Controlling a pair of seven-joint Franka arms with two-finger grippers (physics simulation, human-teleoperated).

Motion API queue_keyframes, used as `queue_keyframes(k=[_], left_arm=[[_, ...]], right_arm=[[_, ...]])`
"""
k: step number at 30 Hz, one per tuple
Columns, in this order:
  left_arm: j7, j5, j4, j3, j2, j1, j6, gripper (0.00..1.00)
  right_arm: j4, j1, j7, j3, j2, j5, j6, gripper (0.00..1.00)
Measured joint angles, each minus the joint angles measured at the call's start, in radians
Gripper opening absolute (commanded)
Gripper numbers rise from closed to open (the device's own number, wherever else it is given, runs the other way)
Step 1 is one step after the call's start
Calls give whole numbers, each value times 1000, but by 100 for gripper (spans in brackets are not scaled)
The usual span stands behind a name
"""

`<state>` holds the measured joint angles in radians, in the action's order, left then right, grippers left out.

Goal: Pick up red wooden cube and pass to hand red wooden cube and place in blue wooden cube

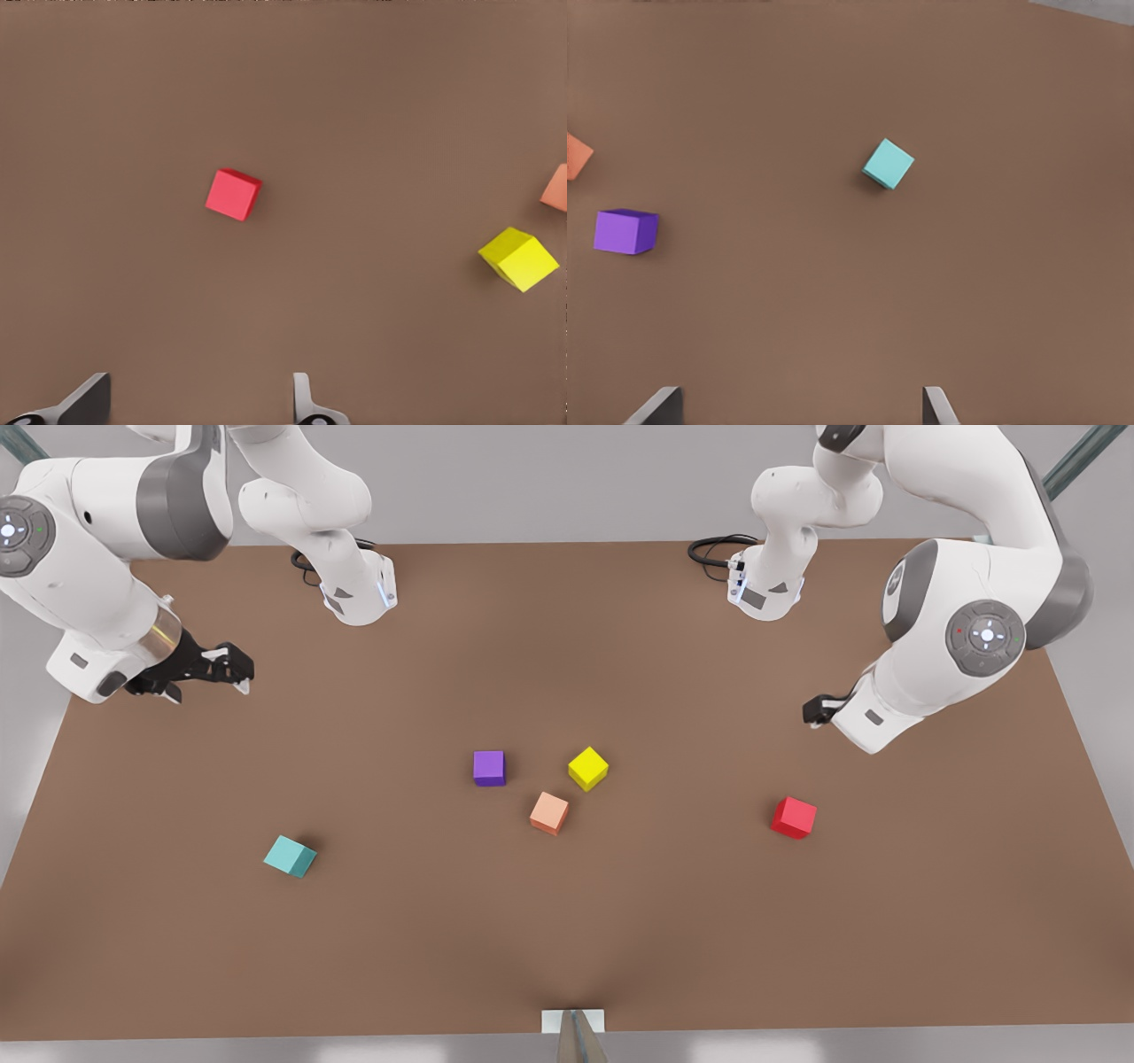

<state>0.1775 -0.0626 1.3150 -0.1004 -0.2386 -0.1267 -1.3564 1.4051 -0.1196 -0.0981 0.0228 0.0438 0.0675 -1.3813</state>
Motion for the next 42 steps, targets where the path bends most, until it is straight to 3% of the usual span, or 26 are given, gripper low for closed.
queue_keyframes(k=[3,8,10,16,26,42], left_arm=[[-8,6,7,3,-6,-3,-23,100],[-56,-3,21,12,-250,32,-164,100],[-94,-5,127,15,-282,40,-273,100],[-279,-3,332,66,-291,66,-542,100],[-554,-2,396,80,-356,68,-767,100],[-746,1,452,91,-432,63,-895,100]], right_arm=[[2,3,-2,6,8,-3,-16,100],[5,23,-3,6,54,-20,-33,100],[5,23,-4,6,69,-28,-37,100],[4,26,-6,7,113,-55,-49,100],[19,33,-8,9,112,-67,-65,100],[97,48,-9,9,89,-65,-68,100]])
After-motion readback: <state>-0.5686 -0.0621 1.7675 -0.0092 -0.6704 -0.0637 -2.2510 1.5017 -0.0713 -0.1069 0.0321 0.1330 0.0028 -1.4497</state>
